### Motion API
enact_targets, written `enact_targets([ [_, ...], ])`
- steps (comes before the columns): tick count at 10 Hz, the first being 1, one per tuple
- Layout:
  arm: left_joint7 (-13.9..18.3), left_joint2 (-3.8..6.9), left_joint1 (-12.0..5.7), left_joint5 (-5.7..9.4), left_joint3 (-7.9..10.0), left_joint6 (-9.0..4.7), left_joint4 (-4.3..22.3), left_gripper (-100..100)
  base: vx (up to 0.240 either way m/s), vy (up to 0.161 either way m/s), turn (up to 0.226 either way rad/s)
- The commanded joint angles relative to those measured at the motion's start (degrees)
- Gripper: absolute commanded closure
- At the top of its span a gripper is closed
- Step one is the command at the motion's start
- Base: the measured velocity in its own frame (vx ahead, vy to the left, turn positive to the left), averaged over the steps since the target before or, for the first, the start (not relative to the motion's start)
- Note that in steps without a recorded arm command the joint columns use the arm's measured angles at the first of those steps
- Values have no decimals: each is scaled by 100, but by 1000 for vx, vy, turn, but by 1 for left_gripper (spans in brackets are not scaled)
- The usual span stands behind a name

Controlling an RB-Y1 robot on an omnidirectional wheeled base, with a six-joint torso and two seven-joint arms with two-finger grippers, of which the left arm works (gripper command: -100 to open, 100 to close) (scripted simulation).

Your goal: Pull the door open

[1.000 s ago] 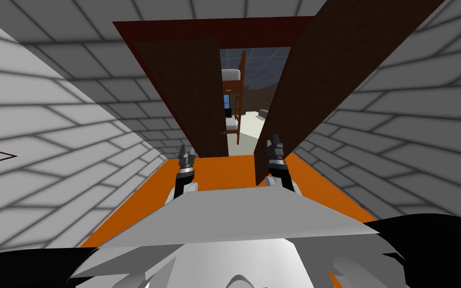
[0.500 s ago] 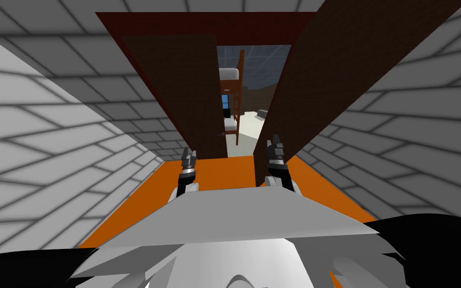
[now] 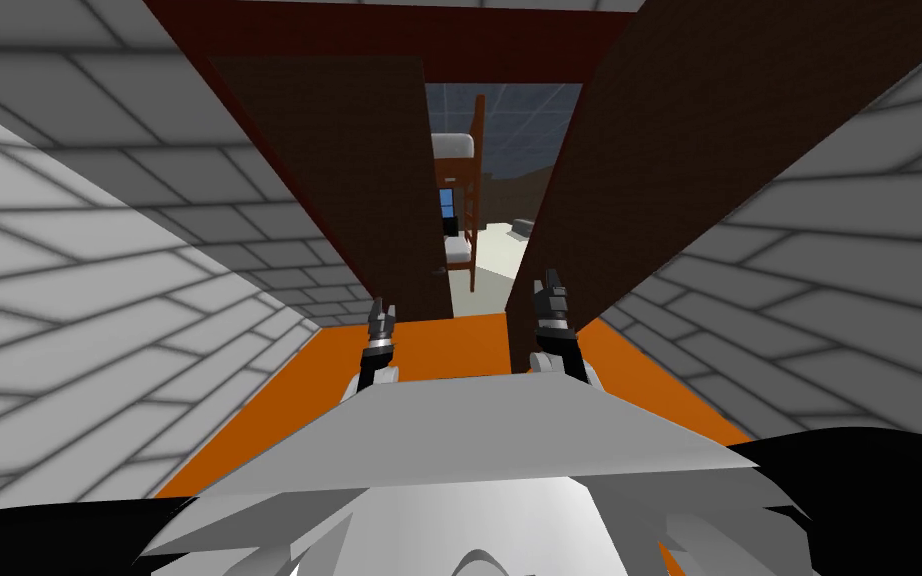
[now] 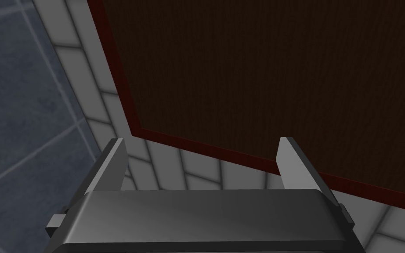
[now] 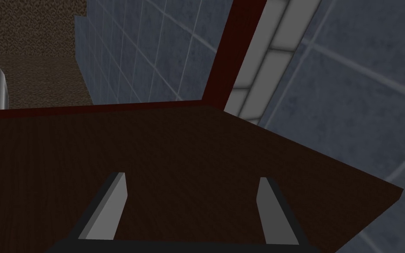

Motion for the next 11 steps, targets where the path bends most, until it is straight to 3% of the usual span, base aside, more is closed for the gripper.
enact_targets([
  [1,-2,20,-66,8,11,-46,219,-100,98,-24,-37],
  [11,-16,93,-397,52,56,-248,1435,-100,105,-14,-41],
])
